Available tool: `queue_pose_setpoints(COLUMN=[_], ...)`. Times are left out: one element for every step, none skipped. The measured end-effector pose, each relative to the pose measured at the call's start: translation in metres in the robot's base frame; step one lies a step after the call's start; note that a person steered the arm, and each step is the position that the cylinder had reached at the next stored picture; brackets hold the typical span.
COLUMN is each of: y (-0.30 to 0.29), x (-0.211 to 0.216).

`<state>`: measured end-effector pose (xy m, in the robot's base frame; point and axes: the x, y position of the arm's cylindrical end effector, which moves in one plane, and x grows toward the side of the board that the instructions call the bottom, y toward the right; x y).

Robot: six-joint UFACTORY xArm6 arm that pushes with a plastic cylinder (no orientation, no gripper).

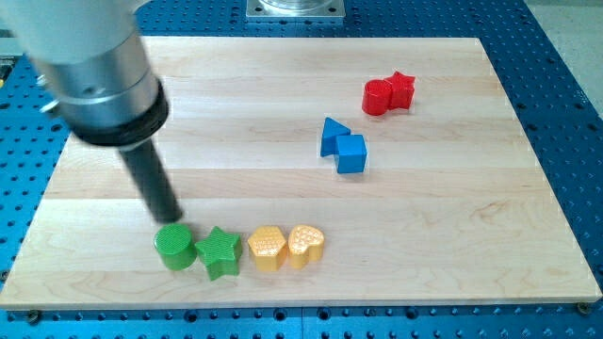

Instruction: Separate the blue cube from the blue triangle

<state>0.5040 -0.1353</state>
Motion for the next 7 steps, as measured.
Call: queue_pose_setpoints(y=[0.083,0.157,0.22,0.213,0.215,0.237,0.274], x=[-0.064,-0.08,-0.083,-0.039,0.006,-0.054,-0.038])
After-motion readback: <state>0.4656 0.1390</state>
